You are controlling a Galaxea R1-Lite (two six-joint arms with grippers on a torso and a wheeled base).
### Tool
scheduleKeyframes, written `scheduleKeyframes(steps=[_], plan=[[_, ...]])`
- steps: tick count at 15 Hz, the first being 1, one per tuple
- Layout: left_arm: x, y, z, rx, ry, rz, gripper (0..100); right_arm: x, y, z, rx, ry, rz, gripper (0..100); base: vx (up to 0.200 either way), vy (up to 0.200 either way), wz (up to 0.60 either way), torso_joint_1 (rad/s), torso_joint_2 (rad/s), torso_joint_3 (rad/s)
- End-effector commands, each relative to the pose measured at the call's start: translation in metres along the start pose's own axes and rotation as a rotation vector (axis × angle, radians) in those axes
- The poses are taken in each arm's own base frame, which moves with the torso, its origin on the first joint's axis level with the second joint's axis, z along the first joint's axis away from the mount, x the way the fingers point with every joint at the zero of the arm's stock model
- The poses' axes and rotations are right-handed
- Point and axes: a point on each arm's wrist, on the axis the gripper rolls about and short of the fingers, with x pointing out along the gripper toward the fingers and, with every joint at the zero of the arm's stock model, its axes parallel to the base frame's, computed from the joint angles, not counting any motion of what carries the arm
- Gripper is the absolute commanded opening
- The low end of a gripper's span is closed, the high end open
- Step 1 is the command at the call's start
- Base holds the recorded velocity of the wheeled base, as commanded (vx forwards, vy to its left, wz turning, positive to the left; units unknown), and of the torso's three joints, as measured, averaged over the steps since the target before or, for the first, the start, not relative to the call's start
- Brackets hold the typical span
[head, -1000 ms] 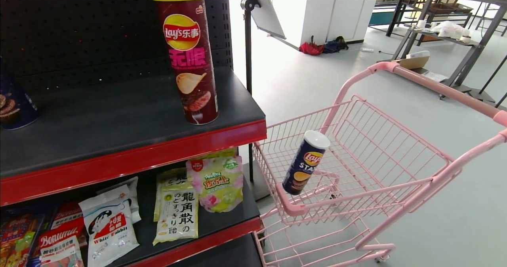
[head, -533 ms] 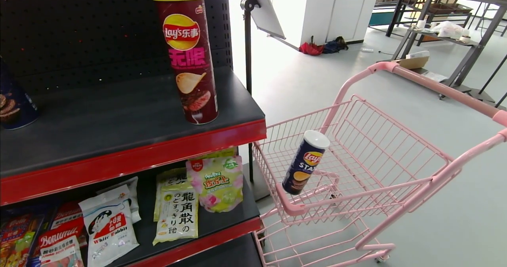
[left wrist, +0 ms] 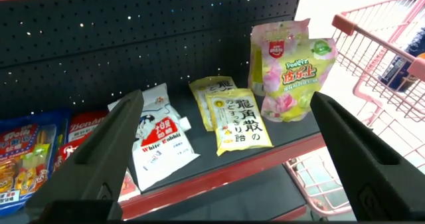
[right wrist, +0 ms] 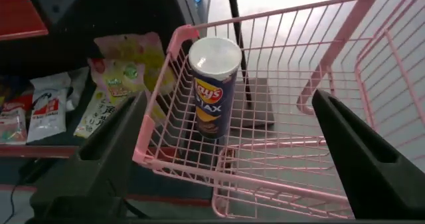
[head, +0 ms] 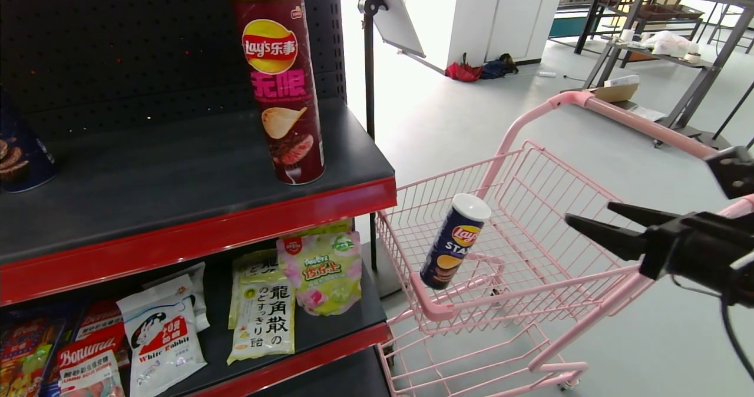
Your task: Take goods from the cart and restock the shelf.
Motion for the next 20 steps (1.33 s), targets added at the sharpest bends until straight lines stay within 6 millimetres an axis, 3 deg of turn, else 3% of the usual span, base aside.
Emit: scheduleKeyframes(steps=[1, 7, 20], plan=[[0.0, 0.0, 0.0, 0.001, 0.002, 0.002, 100, 0.06, -0.018, -0.069, 0.053, 0.198, 0.076, 100, 0.0, 0.0, 0.0, 0.0, 0.0, 0.0], [0.0, 0.0, 0.0, 0.001, 0.002, 0.002, 100, 0.088, -0.001, -0.081, 0.037, 0.238, 0.19, 100, 0.0, 0.0, 0.0, 0.0, 0.0, 0.0], [0.0, 0.0, 0.0, 0.001, 0.0, 0.0, 100, 0.167, -0.012, -0.092, 0.013, 0.183, 0.214, 100, 0.0, 0.0, 0.0, 0.0, 0.0, 0.0]])
